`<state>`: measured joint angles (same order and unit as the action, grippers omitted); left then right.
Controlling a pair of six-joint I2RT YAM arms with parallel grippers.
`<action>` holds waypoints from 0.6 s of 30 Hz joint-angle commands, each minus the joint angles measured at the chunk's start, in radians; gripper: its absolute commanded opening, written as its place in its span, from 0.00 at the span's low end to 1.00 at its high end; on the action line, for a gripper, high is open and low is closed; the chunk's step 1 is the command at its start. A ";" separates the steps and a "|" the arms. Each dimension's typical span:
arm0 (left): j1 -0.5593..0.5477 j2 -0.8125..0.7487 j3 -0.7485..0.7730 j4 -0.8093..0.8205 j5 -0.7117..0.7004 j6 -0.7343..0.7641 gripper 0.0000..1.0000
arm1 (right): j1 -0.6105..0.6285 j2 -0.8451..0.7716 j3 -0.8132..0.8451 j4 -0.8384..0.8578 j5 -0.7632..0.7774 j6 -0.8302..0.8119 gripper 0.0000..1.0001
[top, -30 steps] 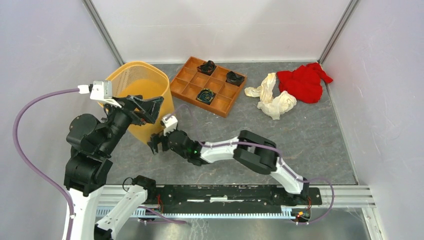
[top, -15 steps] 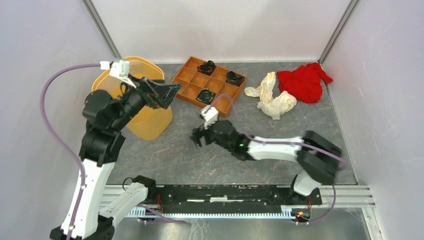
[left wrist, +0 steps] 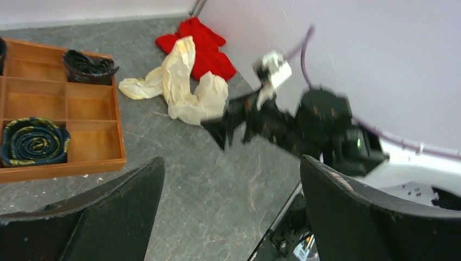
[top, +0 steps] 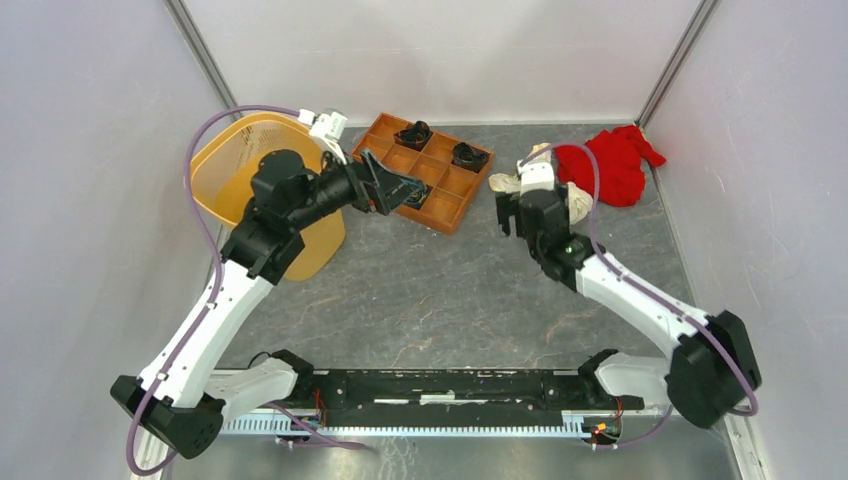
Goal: Put the trash bags into the trash bin
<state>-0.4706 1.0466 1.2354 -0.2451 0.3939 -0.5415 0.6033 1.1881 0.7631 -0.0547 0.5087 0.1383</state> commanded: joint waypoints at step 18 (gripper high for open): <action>-0.124 0.046 -0.233 0.202 0.103 0.047 1.00 | -0.184 0.709 0.697 -0.136 0.441 0.498 0.96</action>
<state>-0.5873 1.0851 0.9951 -0.1375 0.4309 -0.4553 0.4187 1.8385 1.3808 -0.1459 0.7673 0.5659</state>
